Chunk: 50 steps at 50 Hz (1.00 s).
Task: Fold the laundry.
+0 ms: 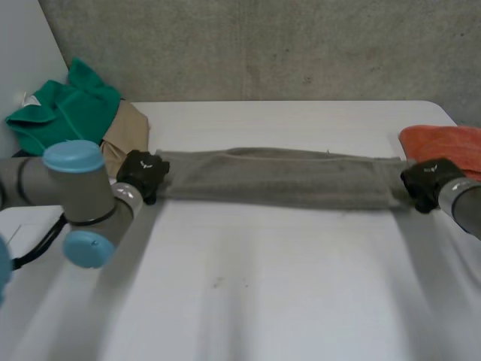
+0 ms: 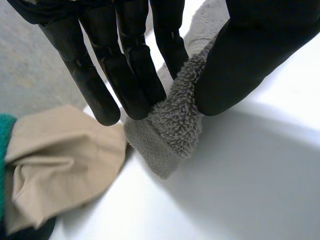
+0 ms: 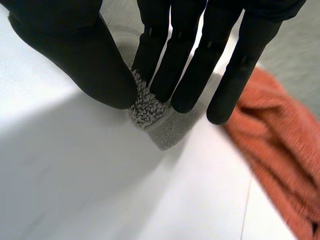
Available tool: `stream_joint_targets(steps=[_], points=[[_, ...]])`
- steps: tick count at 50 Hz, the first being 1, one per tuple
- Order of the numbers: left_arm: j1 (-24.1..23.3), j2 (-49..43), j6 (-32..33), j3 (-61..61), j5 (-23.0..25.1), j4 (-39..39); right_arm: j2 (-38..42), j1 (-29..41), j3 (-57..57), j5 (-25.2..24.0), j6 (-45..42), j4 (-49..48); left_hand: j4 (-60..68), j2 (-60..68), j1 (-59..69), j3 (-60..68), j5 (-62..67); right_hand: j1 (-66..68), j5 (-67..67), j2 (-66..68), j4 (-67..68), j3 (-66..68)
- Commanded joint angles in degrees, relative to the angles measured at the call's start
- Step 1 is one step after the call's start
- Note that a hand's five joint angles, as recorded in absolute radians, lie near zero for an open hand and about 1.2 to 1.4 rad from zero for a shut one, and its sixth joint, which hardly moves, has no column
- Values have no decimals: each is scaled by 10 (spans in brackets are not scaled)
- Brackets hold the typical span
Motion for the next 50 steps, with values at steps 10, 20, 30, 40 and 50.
stream_joint_targets(steps=[10,20,30,40,50], points=[[-2,182,114,-229,-3,-122,-100,-34,117,-1,-186,110,-335,-335,-309,-333,-303,-258,-277,-297,-308,-304],[-3,158,92,-121,-8,-26,-98,-27,52,-8,-45,15,-467,-468,-441,-465,-436,-385,-404,-424,-434,-431],[3,0,39,23,-3,-17,27,-3,-95,-7,-3,18,-470,-471,-445,-468,-439,-437,-456,-476,-486,-483],[4,-31,1,33,49,-117,-9,-4,-93,-38,42,62,-460,-461,-435,-458,-429,-447,-466,-486,-497,-493],[7,-42,-2,57,51,-116,-1,-1,-122,-86,54,121,-44,-45,-18,-42,-13,-445,-465,-485,-495,-492]])
